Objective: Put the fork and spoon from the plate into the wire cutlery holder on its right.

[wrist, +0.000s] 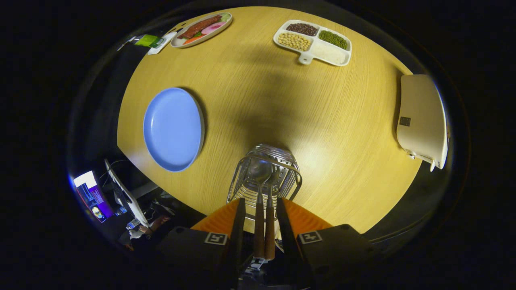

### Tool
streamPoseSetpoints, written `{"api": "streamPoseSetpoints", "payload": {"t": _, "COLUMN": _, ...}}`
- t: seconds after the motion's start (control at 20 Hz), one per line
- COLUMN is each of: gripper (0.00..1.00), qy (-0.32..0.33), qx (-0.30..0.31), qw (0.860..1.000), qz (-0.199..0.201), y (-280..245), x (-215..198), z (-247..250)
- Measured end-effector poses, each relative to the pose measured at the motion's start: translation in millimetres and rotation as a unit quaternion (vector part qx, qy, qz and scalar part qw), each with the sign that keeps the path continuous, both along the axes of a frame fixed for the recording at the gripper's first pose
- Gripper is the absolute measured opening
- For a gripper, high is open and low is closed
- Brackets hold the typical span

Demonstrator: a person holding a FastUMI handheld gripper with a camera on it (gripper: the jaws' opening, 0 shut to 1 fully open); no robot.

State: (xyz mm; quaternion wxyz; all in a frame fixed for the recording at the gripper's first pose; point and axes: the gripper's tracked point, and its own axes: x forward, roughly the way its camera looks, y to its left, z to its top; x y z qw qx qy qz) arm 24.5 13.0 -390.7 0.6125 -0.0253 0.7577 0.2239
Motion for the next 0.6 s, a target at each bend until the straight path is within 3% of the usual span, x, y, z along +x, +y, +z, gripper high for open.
{"api": "streamPoseSetpoints", "payload": {"t": 0.15, "gripper": 0.70, "qy": -0.090, "qx": 0.049, "qw": 0.994, "qz": -0.046, "y": 8, "x": 21, "z": 20}}
{"api": "streamPoseSetpoints", "payload": {"t": 0.25, "gripper": 0.85, "qy": -0.176, "qx": 0.068, "qw": 0.980, "qz": -0.060, "y": 6, "x": 37, "z": 35}}
{"api": "streamPoseSetpoints", "payload": {"t": 0.3, "gripper": 0.98, "qy": -0.220, "qx": 0.070, "qw": 0.971, "qz": -0.062, "y": 1, "x": 44, "z": 48}}
{"api": "streamPoseSetpoints", "payload": {"t": 0.6, "gripper": 1.00, "qy": -0.410, "qx": 0.099, "qw": 0.903, "qz": -0.085, "y": -1, "x": 52, "z": 138}}
